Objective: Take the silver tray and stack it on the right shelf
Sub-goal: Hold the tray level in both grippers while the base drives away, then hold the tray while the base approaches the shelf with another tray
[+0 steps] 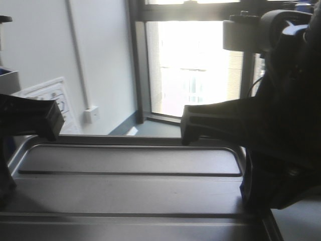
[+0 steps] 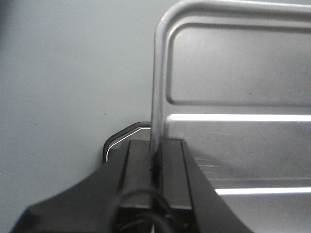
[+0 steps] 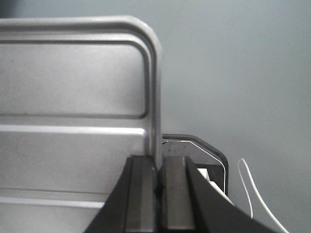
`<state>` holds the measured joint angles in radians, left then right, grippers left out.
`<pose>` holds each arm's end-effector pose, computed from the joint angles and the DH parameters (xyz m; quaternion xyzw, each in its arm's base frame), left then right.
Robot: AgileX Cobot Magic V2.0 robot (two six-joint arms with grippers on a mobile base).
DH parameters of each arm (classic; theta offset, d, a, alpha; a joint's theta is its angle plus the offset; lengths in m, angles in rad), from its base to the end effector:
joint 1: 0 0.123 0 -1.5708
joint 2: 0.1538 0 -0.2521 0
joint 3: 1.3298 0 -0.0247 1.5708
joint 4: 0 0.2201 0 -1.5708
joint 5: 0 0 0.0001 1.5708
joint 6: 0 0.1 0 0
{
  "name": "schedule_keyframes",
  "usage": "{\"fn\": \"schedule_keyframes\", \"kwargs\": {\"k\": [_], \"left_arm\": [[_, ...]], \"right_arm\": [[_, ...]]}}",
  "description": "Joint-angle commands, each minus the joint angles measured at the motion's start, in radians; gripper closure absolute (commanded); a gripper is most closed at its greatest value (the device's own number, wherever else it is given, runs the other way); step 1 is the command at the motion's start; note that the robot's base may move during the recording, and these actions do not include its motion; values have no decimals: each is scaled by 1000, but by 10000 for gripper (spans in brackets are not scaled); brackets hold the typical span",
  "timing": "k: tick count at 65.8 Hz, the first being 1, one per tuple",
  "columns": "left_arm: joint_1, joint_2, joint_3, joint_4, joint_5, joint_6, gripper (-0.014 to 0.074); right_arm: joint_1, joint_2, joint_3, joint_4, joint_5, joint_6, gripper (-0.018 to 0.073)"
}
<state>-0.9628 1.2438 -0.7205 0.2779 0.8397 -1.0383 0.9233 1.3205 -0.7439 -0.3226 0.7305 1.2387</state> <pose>0.1291 -0.1498 0.2076 0.0393 0.9818 -0.0601 0.1759 0.1481 0.1607 0.2014 0.0548 0.9754 0.0926 0.1926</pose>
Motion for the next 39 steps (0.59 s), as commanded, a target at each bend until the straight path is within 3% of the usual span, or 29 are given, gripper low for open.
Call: {"fn": "schedule_keyframes", "kwargs": {"k": [1,39], "left_arm": [[-2,-16,-25,37,32,1,689],[-2,-16,-25,37,32,1,689]], "right_arm": [[-2,-24,-17,-48,22,-3,492],[-2,-24,-17,-48,22,-3,492]]}}
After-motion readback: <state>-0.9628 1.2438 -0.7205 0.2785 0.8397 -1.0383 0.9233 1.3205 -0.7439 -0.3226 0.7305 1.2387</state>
